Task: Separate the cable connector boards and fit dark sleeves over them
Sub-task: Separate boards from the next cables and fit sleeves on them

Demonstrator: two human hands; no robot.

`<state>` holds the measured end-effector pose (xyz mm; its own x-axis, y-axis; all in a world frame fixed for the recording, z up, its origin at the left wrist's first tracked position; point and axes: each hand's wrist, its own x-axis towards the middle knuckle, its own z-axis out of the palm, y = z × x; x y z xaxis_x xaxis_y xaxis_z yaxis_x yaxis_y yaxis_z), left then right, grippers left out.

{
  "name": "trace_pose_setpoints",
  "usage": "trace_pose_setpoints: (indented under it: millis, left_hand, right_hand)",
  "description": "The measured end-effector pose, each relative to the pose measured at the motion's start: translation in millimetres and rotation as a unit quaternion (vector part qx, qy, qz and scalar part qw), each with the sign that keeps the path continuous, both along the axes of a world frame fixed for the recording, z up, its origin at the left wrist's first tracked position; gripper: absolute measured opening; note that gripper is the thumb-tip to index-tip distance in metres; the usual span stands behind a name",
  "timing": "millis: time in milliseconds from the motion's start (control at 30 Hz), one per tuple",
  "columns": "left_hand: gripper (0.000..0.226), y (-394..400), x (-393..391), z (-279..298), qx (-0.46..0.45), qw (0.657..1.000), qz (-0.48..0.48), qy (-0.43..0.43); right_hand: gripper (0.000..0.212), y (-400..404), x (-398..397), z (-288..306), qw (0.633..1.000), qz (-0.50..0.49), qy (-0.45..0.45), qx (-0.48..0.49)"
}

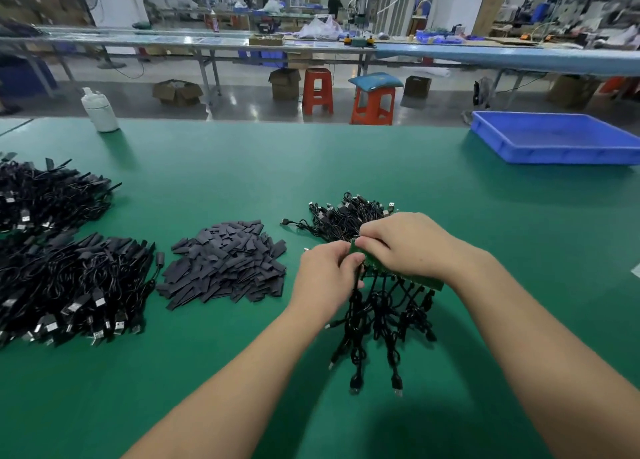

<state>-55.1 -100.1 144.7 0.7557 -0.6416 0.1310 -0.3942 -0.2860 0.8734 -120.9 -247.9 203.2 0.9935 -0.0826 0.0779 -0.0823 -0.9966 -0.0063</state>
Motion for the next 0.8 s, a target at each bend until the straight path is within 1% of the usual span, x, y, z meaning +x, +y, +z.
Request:
trace_pose_setpoints:
  millis: [100,167,200,267,333,400,467,533,600,667,700,733,767,800]
  left_hand:
    - [0.028,-4.0,-5.9,-7.1,0.01,0.999,0.027,-0.041]
    - [0.029,-4.4,-4.7,-12.8,0.007,0.998,0.044,-0.04]
    - [0.029,-3.4,-1.9,-15.1,0.0,0.998,0.055,-0.024]
    - [0.026,0.6,6.7,-18.5,-0.036,0.994,0.08,0.059]
    - [0.023,7.5,15.4,-21.7,-0.07,0.98,0.099,0.156]
    - [0.023,15.3,20.8,-24.1,-0.094,0.963,0.083,0.238]
    - [0.024,21.0,22.9,-26.5,-0.09,0.955,0.052,0.279]
    - [0.025,23.8,22.8,-29.2,-0.075,0.955,0.029,0.285]
    - [0.025,25.5,22.5,-29.4,-0.063,0.961,0.018,0.269]
    - [0.025,27.6,23.2,-27.3,-0.052,0.972,0.014,0.227]
    - [0.025,29.6,23.7,-25.2,-0.049,0.981,0.021,0.185]
    - [0.025,32.1,24.6,-22.9,-0.049,0.991,0.038,0.121]
    - [0.026,35.2,25.7,-20.2,-0.053,0.995,0.068,0.04]
    - [0.027,39.0,27.0,-16.5,-0.066,0.992,0.102,-0.043]
  right_hand:
    - [0.036,-3.1,-0.7,-8.9,1.0,0.005,-0.01,-0.003]
    - [0.033,-7.9,-1.3,-15.0,1.0,0.0,-0.011,0.003]
    - [0.032,-11.7,-1.6,-17.7,1.0,-0.005,-0.002,0.01]
    - [0.033,-21.5,-2.0,-22.5,0.999,-0.015,0.034,0.032]
    - [0.035,-33.9,0.2,-26.2,0.996,-0.016,0.074,0.053]
    - [0.034,-45.3,8.5,-30.5,0.993,-0.017,0.105,0.046]
    - [0.032,-53.6,21.3,-38.1,0.99,-0.028,0.132,0.034]
    - [0.031,-59.4,35.0,-48.5,0.987,-0.047,0.152,0.029]
    - [0.036,-63.8,45.7,-59.4,0.986,-0.075,0.145,0.03]
    - [0.04,-68.8,52.7,-71.4,0.985,-0.109,0.131,0.037]
    - [0.04,-70.7,54.6,-77.6,0.983,-0.124,0.126,0.046]
    - [0.04,-71.8,55.9,-83.9,0.981,-0.137,0.121,0.06]
    - [0.038,-72.9,56.6,-90.8,0.979,-0.15,0.114,0.077]
    - [0.036,-74.1,56.8,-97.8,0.976,-0.163,0.107,0.096]
